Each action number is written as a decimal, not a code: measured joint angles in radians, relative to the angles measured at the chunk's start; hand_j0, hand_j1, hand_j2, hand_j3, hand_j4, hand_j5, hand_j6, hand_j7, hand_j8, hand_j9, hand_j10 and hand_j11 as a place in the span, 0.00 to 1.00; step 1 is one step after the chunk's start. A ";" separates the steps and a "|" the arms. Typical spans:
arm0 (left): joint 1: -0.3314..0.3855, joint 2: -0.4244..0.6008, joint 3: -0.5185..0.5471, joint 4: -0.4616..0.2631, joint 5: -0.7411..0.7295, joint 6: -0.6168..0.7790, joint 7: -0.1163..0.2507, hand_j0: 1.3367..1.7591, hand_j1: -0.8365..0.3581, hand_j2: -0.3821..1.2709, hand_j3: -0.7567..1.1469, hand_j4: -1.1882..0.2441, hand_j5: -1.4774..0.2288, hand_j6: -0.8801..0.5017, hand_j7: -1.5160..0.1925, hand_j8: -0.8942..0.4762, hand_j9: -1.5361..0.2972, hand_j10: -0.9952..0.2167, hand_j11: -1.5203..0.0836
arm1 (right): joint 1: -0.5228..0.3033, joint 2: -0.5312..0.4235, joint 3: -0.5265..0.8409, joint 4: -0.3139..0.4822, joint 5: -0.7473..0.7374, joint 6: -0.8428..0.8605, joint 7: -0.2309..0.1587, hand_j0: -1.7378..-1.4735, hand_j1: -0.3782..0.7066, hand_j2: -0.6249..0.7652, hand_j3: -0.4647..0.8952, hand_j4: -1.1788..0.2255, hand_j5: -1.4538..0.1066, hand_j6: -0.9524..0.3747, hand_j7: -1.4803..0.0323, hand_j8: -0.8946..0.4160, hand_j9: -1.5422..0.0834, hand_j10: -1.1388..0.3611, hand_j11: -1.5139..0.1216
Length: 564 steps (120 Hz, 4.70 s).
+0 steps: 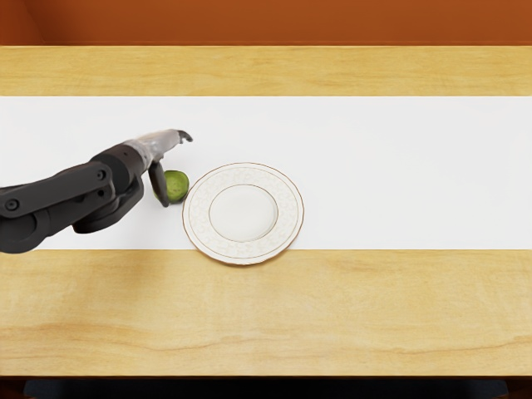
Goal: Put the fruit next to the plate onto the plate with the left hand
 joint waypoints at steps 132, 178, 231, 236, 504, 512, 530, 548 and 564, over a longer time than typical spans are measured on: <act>-0.003 -0.003 0.055 0.004 0.001 -0.006 0.000 0.76 0.59 0.26 0.40 0.52 0.54 0.37 0.55 0.33 0.53 0.46 0.59 | 0.000 0.000 0.000 0.000 0.000 0.001 0.000 0.30 0.05 0.45 0.34 0.82 0.91 0.70 0.96 0.67 0.93 0.74 0.91; -0.004 -0.004 0.061 0.006 -0.008 -0.007 0.000 0.76 0.54 0.29 0.40 0.49 0.50 0.41 0.51 0.34 0.49 0.42 0.55 | 0.000 0.000 0.000 0.000 0.000 0.001 0.000 0.30 0.05 0.45 0.34 0.82 0.91 0.70 0.96 0.67 0.93 0.74 0.91; -0.095 0.025 0.027 0.017 -0.236 -0.009 0.000 0.76 0.52 0.35 0.40 0.50 0.46 0.43 0.49 0.34 0.46 0.39 0.52 | 0.000 0.000 0.000 0.000 0.000 0.000 0.000 0.30 0.05 0.45 0.34 0.82 0.91 0.70 0.96 0.67 0.93 0.74 0.91; -0.104 0.028 0.025 0.018 -0.256 -0.010 0.000 0.76 0.52 0.36 0.40 0.50 0.46 0.42 0.49 0.34 0.47 0.40 0.52 | 0.000 0.000 0.000 0.000 0.000 0.000 0.000 0.30 0.05 0.45 0.34 0.82 0.91 0.70 0.96 0.67 0.93 0.74 0.91; 0.115 0.431 -0.458 0.069 -1.239 -0.662 0.000 0.76 0.98 0.23 0.40 0.82 0.86 0.63 0.88 0.64 0.83 0.81 0.94 | 0.000 0.000 0.000 -0.001 0.000 0.000 0.000 0.30 0.05 0.45 0.34 0.82 0.91 0.70 0.96 0.67 0.93 0.74 0.91; 0.120 0.479 -0.459 0.071 -1.243 -0.662 0.000 0.76 0.98 0.23 0.40 0.82 0.86 0.63 0.88 0.64 0.83 0.81 0.94 | 0.000 0.000 0.000 -0.001 0.000 0.000 0.000 0.30 0.05 0.45 0.34 0.82 0.91 0.70 0.96 0.67 0.93 0.74 0.91; 0.120 0.496 -0.461 0.127 -1.246 -0.663 0.000 0.76 0.98 0.23 0.40 0.82 0.86 0.63 0.88 0.64 0.83 0.81 0.94 | 0.000 0.000 0.000 -0.001 0.000 0.000 0.000 0.30 0.05 0.45 0.34 0.82 0.91 0.70 0.96 0.67 0.93 0.74 0.91; 0.119 0.500 -0.461 0.171 -1.247 -0.663 0.000 0.76 0.98 0.23 0.40 0.82 0.86 0.63 0.88 0.64 0.83 0.81 0.94 | 0.000 0.000 0.000 -0.001 0.000 0.001 0.000 0.30 0.05 0.45 0.34 0.82 0.91 0.70 0.96 0.67 0.93 0.74 0.91; 0.119 0.502 -0.468 0.218 -1.246 -0.663 0.000 0.76 0.98 0.23 0.40 0.82 0.86 0.63 0.88 0.64 0.83 0.81 0.94 | 0.000 0.000 0.000 0.000 0.000 0.001 0.000 0.30 0.05 0.45 0.34 0.82 0.91 0.70 0.96 0.67 0.93 0.74 0.91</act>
